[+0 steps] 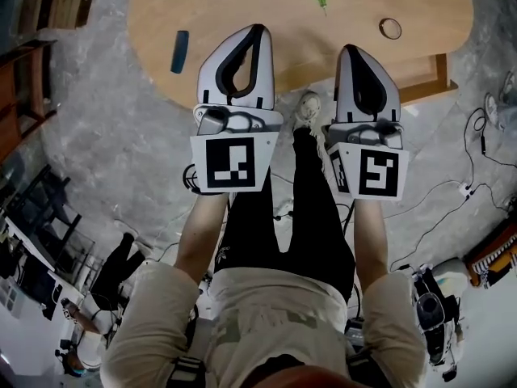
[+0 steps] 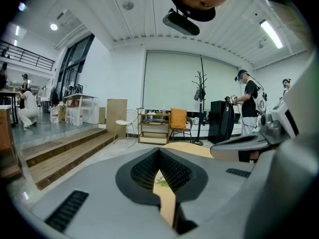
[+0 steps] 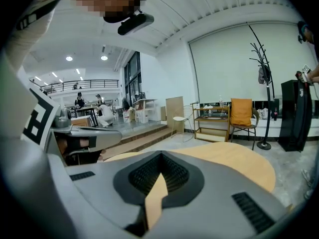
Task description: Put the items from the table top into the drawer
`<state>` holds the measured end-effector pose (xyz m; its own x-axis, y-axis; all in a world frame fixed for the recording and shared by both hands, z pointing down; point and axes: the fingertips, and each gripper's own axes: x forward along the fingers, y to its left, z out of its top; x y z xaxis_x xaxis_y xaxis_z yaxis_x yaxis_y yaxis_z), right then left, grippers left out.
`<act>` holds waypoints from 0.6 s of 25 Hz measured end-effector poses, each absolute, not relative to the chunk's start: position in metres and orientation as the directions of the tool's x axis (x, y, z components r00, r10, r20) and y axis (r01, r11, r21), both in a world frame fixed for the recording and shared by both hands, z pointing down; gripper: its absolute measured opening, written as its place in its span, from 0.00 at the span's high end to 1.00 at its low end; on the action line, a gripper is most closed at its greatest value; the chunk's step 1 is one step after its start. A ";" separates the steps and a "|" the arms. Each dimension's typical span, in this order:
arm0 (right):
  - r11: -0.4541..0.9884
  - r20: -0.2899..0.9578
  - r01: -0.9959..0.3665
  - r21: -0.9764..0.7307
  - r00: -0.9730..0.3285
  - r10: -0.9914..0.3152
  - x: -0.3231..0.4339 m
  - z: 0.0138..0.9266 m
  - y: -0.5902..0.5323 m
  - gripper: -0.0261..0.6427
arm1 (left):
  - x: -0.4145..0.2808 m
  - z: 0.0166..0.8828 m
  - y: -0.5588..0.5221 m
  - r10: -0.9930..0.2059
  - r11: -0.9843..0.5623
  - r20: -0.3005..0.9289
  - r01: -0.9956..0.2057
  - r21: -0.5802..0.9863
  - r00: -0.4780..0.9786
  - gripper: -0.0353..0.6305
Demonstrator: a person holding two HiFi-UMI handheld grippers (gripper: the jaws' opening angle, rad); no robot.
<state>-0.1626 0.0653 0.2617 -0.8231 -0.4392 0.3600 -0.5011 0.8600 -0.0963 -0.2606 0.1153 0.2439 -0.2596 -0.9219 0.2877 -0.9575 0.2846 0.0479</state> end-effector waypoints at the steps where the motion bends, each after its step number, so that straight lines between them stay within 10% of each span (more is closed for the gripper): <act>1: 0.863 0.359 -0.496 -0.097 -0.826 -0.434 -0.164 0.261 0.065 0.95 | -0.263 0.244 0.116 -0.920 0.292 0.288 -0.955 0.048 -0.267 0.94; 15: 0.927 0.387 -0.351 -0.130 -0.879 -0.279 -0.227 0.276 0.124 0.95 | -0.356 0.375 0.198 -0.803 0.179 0.593 -0.975 0.129 -0.069 0.66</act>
